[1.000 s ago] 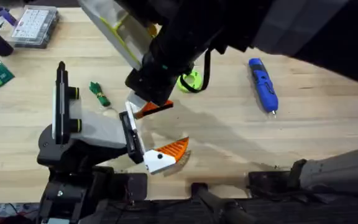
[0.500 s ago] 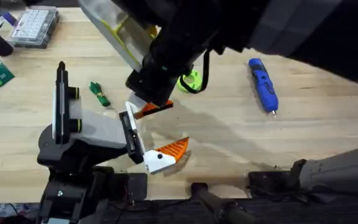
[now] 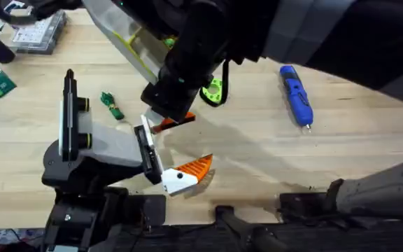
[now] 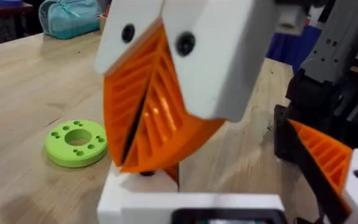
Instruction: Pick up the gripper from the table and insert it into the empty holder that is missing its gripper. Then pick up a screw, insert it into the mounting hole, and use the screwdriver to tighten it. Finally, clean up the table by picking up the vegetable and placing it into the bucket.
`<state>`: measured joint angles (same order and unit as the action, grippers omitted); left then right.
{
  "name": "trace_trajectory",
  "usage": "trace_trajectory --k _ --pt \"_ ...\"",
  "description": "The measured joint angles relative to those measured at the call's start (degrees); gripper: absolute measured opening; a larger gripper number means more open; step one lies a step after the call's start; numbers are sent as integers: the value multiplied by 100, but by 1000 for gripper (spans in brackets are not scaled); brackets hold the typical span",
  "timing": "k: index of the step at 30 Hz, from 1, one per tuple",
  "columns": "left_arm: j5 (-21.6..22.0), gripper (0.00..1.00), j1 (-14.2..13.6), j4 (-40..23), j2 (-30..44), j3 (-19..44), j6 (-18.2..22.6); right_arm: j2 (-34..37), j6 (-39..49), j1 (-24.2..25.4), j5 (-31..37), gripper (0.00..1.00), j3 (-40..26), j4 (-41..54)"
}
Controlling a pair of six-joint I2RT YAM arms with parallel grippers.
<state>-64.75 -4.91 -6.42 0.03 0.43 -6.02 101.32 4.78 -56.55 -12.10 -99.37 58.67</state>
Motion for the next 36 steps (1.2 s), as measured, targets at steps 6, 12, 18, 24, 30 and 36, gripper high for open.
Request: trace_trajectory --k 6,12,18,24,30,36 --pt "0 987 0 0 2 0 0 0 26 0 2 242 0 4" --pt "-2 987 0 0 0 0 0 0 46 0 0 448 0 2" --pt "-2 987 0 0 0 0 0 0 46 0 2 451 0 2" --pt "-4 907 0 0 2 0 -6 0 44 0 2 458 0 -7" --pt "0 56 0 -4 0 0 10 0 42 0 2 494 0 -4" --pt "0 4 0 -4 0 0 24 2 43 0 2 502 0 -4"
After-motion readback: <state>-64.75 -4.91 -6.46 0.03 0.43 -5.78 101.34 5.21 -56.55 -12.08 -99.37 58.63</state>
